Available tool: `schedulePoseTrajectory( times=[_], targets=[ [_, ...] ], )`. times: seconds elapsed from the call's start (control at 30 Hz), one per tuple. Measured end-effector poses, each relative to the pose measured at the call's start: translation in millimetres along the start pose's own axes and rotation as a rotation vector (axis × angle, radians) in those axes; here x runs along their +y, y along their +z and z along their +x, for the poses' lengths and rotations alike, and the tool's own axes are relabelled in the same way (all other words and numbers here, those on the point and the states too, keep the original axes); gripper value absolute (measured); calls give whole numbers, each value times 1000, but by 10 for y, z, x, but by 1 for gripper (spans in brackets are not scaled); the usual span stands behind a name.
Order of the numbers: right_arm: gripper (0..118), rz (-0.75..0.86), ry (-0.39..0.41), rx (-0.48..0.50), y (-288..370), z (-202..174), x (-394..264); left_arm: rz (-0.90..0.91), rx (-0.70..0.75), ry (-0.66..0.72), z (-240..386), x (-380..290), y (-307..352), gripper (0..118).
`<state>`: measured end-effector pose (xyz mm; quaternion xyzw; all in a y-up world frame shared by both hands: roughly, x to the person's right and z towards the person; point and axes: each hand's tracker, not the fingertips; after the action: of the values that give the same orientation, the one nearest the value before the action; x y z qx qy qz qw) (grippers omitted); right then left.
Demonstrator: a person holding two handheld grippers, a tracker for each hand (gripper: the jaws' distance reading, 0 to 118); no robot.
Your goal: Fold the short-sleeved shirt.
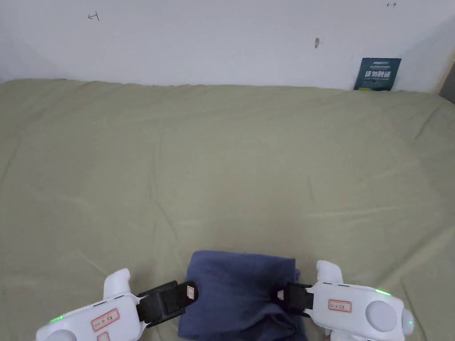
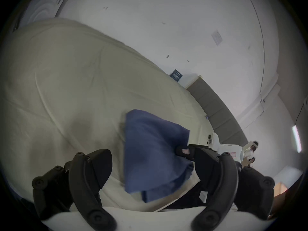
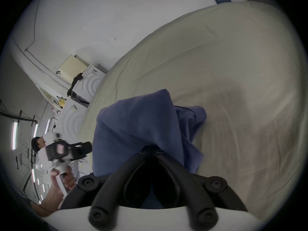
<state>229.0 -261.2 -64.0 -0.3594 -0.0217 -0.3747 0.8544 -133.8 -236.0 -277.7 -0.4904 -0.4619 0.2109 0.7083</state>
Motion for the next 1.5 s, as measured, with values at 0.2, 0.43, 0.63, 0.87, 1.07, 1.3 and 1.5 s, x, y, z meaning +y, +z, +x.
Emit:
schedulePoseTrajectory(
  times=[0.2,0.43,0.63,0.87,1.07,1.3,1.5],
  targets=[
    [7,4,2,25,-15,42,-12,-148,-337,297,-191,41,-547,101],
    [6,36,-44,90,106,13,-33,-105,-156,274,-110,-146,-679,23],
    [6,81,36,94,302,-275,8,-47,-42,119,-318,315,-88,23],
    [6,64,71,52,223,-467,-39,62,135,97,-1335,1358,1307,23],
    [6,39,31,13,107,-456,-140,76,393,125,-2015,1821,2346,23],
    [6,32,10,-26,125,-459,-175,66,430,172,-2302,1784,2713,56],
    [6,74,-52,-2,373,-346,-102,91,491,98,-1896,1700,3041,100]
  ],
)
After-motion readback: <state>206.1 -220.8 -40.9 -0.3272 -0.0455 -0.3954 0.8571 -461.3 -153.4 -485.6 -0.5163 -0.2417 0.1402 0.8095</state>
